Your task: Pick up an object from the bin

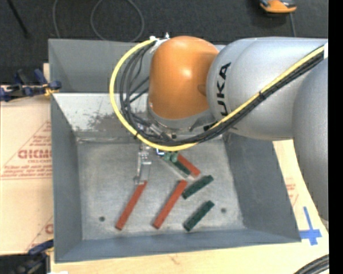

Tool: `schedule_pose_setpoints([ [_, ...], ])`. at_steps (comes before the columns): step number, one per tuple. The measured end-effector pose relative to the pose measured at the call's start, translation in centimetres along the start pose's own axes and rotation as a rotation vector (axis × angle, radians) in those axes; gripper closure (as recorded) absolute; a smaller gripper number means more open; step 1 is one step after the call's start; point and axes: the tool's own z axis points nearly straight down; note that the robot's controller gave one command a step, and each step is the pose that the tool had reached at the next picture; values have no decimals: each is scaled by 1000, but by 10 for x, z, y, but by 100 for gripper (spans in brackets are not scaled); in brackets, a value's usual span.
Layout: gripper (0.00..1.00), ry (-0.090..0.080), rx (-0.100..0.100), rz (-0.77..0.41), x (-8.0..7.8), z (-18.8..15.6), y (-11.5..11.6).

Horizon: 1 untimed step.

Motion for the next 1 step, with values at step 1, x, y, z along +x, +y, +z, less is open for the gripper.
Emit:
schedule_pose_setpoints([
  [1, 0, 9, 5, -161, 18, 134, -33],
])
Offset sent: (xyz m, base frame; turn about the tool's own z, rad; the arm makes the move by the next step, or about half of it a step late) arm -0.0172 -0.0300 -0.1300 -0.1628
